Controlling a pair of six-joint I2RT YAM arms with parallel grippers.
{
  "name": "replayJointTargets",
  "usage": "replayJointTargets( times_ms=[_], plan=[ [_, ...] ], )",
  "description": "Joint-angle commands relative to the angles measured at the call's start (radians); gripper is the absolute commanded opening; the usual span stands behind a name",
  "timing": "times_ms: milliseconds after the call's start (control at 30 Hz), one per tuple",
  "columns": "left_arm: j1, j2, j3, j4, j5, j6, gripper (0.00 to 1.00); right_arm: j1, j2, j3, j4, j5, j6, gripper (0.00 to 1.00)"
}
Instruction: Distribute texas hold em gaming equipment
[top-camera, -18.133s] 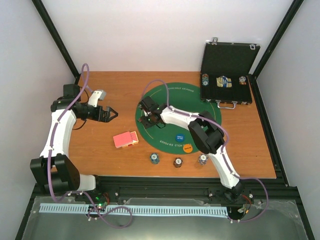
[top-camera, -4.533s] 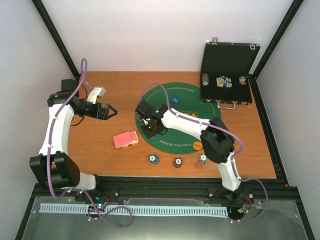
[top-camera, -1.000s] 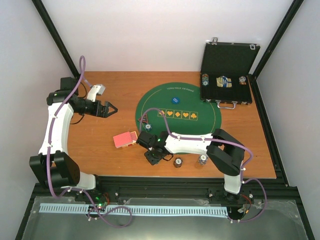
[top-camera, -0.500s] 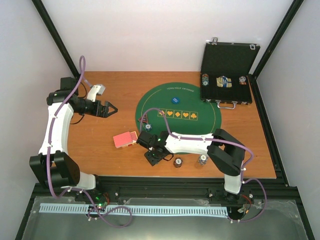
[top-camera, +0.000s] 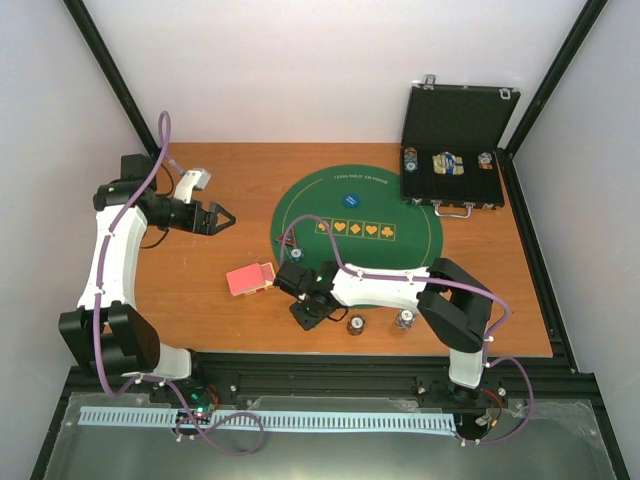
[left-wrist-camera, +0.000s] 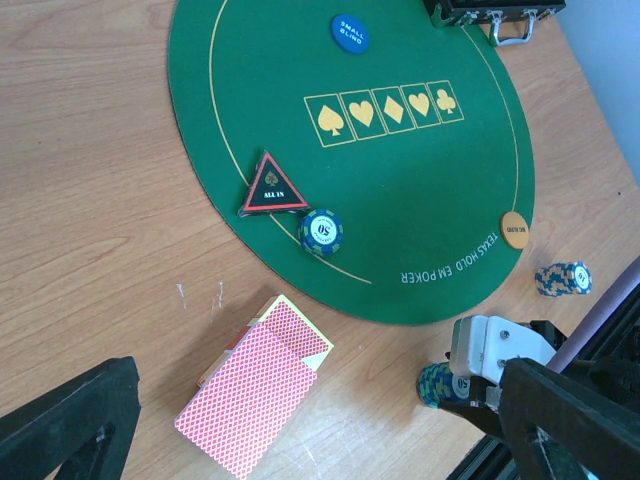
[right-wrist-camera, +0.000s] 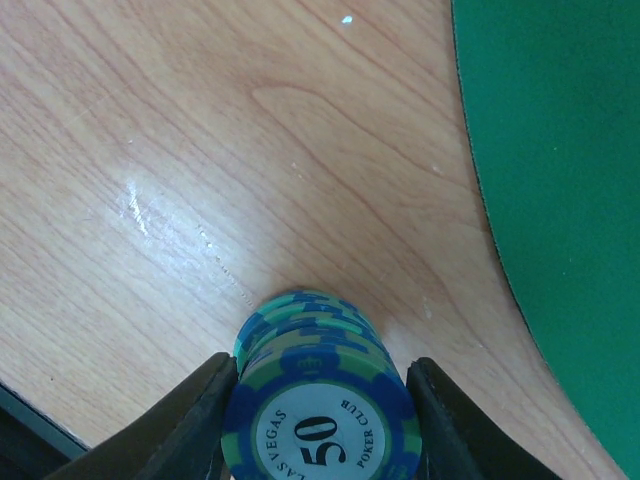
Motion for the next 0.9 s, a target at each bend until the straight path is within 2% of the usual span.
replayJointTargets(
  times_ms=[0,167,433,533,667,867],
  plan=[
    [0.005,-0.004,0.014,-0.011,0.021,0.008,1.00,-0.002,-0.044,0.043,-0.028,0.003,-0.004,0.34],
    [0.005,-0.004,0.016,-0.011,0.020,0.007,1.00,-0.002,-0.058,0.122,-0.098,0.036,-0.021,0.24],
    [0.005,-0.006,0.021,-0.014,0.019,0.009,1.00,-0.029,-0.053,0.256,-0.198,0.083,-0.066,0.24],
    [0.004,-0.007,0.022,-0.014,0.016,0.008,1.00,-0.095,-0.053,0.300,-0.210,0.093,-0.098,0.23],
    [0.005,-0.008,0.025,-0.015,0.013,0.005,1.00,-0.245,-0.017,0.379,-0.203,0.071,-0.153,0.19],
    [0.004,-0.010,0.031,-0.015,0.011,-0.001,1.00,-0.417,0.160,0.574,-0.215,0.058,-0.226,0.20]
  ],
)
